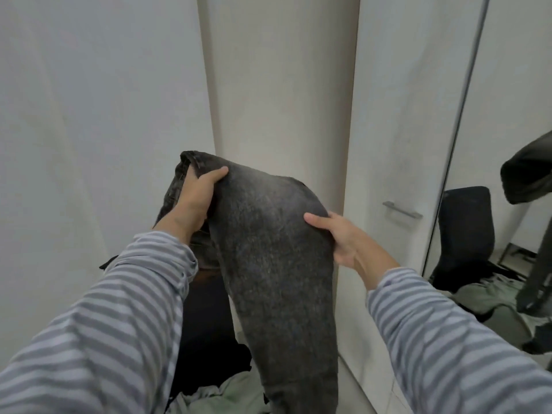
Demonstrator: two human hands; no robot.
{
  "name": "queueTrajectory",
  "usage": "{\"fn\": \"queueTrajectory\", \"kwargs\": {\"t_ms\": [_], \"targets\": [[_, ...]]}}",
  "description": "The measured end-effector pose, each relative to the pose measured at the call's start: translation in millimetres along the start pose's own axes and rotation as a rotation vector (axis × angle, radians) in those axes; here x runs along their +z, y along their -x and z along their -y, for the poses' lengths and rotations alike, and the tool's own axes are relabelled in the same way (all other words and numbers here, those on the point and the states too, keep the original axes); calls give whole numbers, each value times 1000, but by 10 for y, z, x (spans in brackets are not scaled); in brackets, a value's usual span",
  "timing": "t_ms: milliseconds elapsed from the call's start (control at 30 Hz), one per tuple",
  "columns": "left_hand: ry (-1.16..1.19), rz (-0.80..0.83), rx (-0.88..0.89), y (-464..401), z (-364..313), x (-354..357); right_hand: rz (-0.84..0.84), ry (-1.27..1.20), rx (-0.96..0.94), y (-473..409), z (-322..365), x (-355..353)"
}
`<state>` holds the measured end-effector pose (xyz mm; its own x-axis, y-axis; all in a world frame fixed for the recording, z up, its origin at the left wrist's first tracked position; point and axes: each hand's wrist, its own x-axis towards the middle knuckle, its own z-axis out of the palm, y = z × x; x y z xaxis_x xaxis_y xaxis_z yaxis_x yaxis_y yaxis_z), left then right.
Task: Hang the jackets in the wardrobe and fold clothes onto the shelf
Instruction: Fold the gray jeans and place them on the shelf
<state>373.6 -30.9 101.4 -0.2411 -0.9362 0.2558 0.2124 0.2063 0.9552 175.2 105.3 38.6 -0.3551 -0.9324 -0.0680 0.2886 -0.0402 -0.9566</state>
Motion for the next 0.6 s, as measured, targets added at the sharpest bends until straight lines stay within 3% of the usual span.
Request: {"fn": "queueTrajectory", "kwargs": {"t_ms": [133,267,467,600], "targets": [[-63,79,-172,97,196,-53,-243,112,-157,-141,195,195],[-7,-40,-232,141,300,-162,-265,179,-263,-189,279,448],[363,18,-288,549,478,-252,-294,158,-319,-317,328,747],[250,83,-281,804,674,-164,-361,139,-288,-460,335,818]]}}
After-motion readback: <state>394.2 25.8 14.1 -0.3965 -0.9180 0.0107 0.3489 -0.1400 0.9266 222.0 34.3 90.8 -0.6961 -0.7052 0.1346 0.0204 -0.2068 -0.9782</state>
